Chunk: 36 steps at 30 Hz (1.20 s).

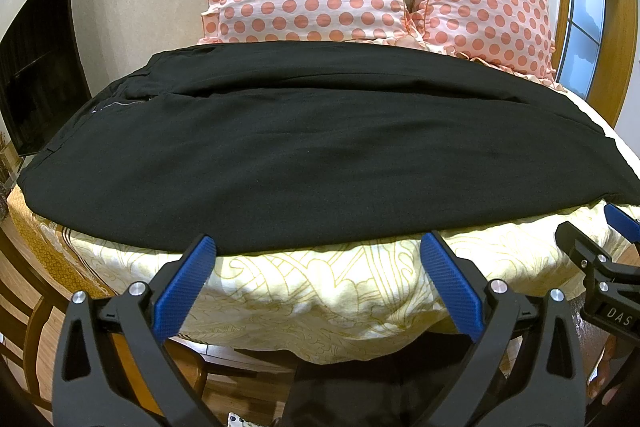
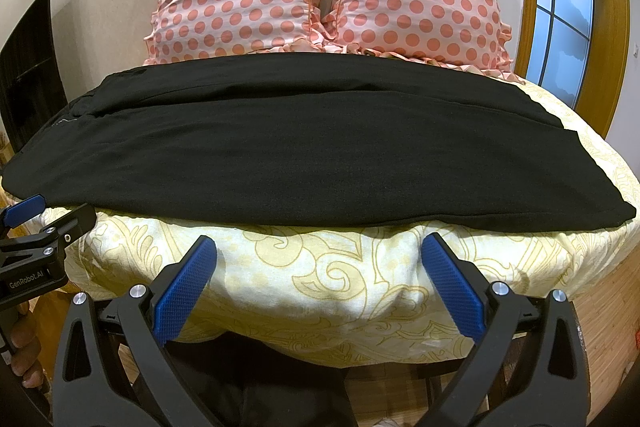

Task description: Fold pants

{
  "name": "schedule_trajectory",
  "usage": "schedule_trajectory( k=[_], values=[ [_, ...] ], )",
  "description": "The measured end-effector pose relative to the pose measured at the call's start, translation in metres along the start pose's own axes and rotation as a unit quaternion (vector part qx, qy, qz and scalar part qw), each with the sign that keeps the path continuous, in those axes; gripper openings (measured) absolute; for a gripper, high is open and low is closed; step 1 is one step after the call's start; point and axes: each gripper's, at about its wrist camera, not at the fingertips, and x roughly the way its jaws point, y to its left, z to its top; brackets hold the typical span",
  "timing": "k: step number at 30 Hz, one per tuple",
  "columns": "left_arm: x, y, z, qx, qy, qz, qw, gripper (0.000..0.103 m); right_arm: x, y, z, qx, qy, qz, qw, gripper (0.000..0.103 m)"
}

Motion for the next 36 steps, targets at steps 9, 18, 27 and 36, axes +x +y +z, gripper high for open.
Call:
schedule_trajectory(
  k=[9, 18, 27, 36],
  values=[
    [0.0000, 0.0000, 0.0000, 0.000, 0.000, 0.000, 1.0000, 0.101, 0.0001, -0.0002, -0.0002, 0.000, 0.000, 0.000, 1.000, 0.102],
    [-0.0001, 0.0000, 0.0000, 0.000, -0.001, 0.000, 1.0000, 0.101, 0.0003, -0.0004, -0.0002, 0.000, 0.000, 0.000, 1.000, 0.102],
    [-0.0001, -0.0001, 0.0001, 0.000, -0.001, 0.000, 1.0000, 0.101, 0.0003, -0.0003, 0.0004, 0.000, 0.000, 0.000, 1.000, 0.102],
    [-0.0002, 0.0000, 0.0001, 0.001, -0.001, 0.000, 1.0000, 0.101, -0.0001, 0.0002, -0.0011, 0.001, -0.008, -0.001, 1.000, 0.102]
  ],
)
